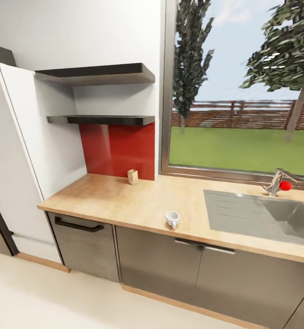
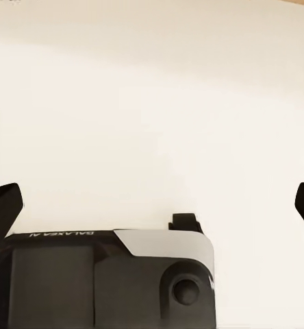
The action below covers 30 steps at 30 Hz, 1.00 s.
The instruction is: Set up a coffee station on the kitchen countertop: keep the coffee maker on the countertop, move the bottle of coffee from the kitchen shelf to the counter next to the coffee maker, place a paper coffee filter on top of the coffee maker, put the saucer next to the coffee maker with the coffee cup on the saucer, and place the electric kettle next to the coffee maker.
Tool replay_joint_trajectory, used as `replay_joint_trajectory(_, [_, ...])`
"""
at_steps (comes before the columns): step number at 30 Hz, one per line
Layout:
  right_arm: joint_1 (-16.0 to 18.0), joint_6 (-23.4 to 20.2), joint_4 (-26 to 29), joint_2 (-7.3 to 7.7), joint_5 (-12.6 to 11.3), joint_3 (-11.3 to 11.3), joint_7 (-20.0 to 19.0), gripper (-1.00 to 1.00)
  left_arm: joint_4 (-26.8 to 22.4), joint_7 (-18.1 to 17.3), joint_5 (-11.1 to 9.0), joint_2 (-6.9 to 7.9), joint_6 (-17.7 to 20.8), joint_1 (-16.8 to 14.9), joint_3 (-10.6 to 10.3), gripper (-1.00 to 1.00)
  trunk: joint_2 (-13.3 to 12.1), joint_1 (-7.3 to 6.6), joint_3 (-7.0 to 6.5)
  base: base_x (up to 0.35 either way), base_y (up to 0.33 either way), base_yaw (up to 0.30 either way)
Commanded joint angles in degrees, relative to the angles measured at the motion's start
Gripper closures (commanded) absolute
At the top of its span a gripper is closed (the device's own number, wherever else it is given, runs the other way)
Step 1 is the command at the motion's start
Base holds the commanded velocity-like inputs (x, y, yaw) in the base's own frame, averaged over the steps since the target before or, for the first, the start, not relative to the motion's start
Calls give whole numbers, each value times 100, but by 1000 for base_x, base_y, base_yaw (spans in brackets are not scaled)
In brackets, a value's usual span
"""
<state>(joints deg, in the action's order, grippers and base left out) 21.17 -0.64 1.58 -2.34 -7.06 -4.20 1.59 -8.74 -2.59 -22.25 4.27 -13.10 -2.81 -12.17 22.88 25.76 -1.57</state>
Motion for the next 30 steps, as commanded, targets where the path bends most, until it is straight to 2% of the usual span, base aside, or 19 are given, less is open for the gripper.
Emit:
replay_joint_trajectory(1, [3, -7, 0, -1, -59, -46, 17, -100, 4, -22, -60, 3, -18, -1, -40, -100, 4, 2, 3, 0, 298, -291])
replay_joint_trajectory(18, [6, -7, 5, -4, -59, -46, 17, -100, 4, -21, -77, 32, -15, -1, -39, -100, 4, 2, 60, 0, 299, -283])
replay_joint_trajectory(22, [4, 8, 8, -16, -57, -53, 21, -100, 3, -18, -174, 65, -12, -5, -54, -100, 4, 2, 65, 0, 86, -90])
replay_joint_trajectory(30, [6, 44, 35, -61, -58, -67, 17, -100, 24, -14, -167, 71, -4, 10, -66, -100, 4, 2, 66, 0, 5, -5])
